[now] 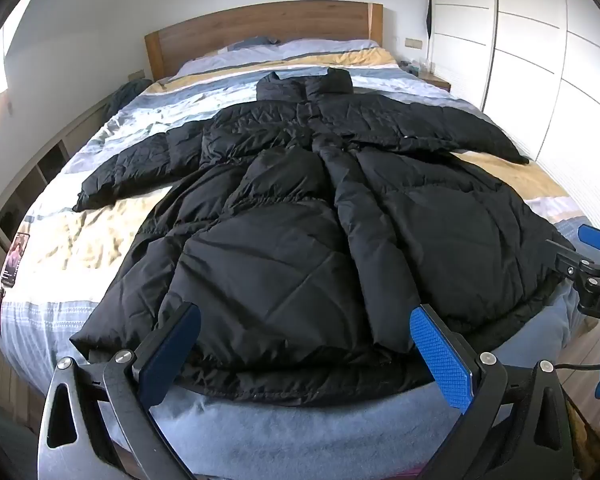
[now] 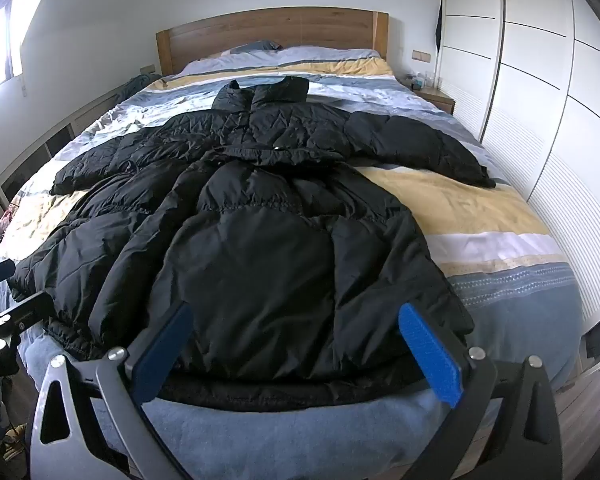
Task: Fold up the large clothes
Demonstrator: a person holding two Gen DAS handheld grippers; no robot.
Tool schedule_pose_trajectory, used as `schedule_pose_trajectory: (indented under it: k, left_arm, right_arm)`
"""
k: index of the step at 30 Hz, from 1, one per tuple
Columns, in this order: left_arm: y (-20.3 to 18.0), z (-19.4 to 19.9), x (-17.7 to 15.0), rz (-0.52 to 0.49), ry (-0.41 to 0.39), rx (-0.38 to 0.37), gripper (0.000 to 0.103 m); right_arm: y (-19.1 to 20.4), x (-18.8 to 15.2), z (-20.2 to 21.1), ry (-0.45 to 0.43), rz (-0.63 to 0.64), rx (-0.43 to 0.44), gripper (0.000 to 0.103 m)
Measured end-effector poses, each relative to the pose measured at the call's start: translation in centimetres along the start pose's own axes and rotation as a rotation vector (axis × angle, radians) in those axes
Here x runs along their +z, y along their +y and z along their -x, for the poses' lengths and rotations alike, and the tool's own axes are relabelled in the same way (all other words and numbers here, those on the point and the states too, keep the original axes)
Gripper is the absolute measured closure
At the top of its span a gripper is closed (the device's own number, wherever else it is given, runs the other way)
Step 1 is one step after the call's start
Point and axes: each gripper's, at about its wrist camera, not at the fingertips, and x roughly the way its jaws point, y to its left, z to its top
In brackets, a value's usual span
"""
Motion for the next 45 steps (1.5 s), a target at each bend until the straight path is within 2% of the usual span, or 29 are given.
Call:
schedule_pose_trajectory:
  k: [45]
  left_arm:
    - [0.48,-0.74,-0.52,0.008,0.029,0.016,0.000]
  right_arm:
    - [-0.09,-0.24,-0.37,0.008,0.001,-0.006,0.000]
